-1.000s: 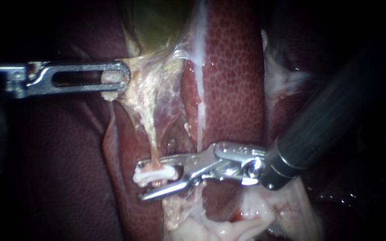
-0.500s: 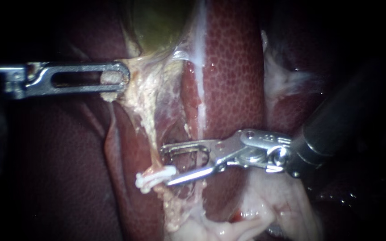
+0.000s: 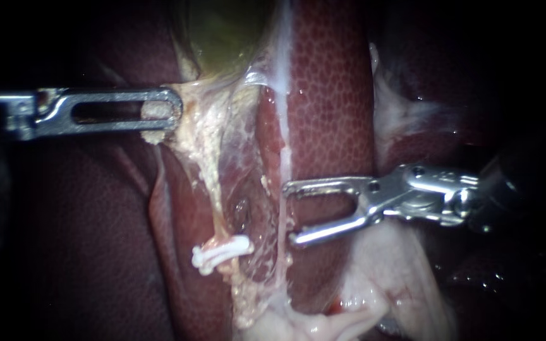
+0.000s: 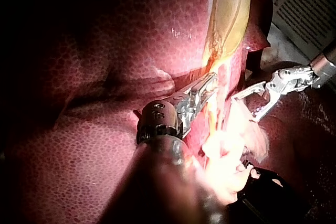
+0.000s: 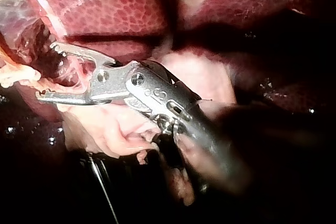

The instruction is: Going back second clip left tube

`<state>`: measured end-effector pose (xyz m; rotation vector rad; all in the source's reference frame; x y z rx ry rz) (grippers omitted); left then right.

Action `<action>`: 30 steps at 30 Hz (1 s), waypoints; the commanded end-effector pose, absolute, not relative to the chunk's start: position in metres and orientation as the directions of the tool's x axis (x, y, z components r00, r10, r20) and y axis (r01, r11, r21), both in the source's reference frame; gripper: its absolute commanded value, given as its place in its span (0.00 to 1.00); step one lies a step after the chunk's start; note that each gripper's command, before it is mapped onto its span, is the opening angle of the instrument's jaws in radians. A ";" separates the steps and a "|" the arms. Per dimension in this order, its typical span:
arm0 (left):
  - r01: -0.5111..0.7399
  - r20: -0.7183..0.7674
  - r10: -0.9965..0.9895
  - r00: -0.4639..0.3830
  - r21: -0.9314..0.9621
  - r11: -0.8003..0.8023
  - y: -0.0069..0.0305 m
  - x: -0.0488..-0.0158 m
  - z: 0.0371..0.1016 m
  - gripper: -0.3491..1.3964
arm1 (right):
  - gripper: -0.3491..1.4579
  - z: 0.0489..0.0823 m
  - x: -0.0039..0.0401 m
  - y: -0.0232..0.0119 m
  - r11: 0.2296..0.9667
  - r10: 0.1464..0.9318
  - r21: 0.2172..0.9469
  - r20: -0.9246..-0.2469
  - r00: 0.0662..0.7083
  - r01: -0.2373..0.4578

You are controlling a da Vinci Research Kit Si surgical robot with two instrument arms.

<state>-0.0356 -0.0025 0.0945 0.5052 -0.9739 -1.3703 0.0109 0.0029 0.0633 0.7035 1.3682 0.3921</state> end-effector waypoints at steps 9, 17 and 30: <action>0.579 0.279 -0.956 -0.086 0.795 0.181 -0.0025 -0.0357 0.0946 0.00 | 0.52 0.0594 0.0070 0.0045 0.777 0.588 0.618 -0.781 0.211 0.121; 0.582 0.287 -0.954 -0.087 0.792 0.185 -0.0031 -0.0366 0.0959 0.00 | 0.52 0.0584 0.0065 0.0041 0.787 0.572 0.604 -0.791 0.215 0.127; 0.585 0.290 -0.956 -0.052 0.785 0.207 -0.0049 -0.0402 0.1011 0.00 | 0.52 0.0584 0.0065 0.0038 0.789 0.571 0.602 -0.793 0.215 0.124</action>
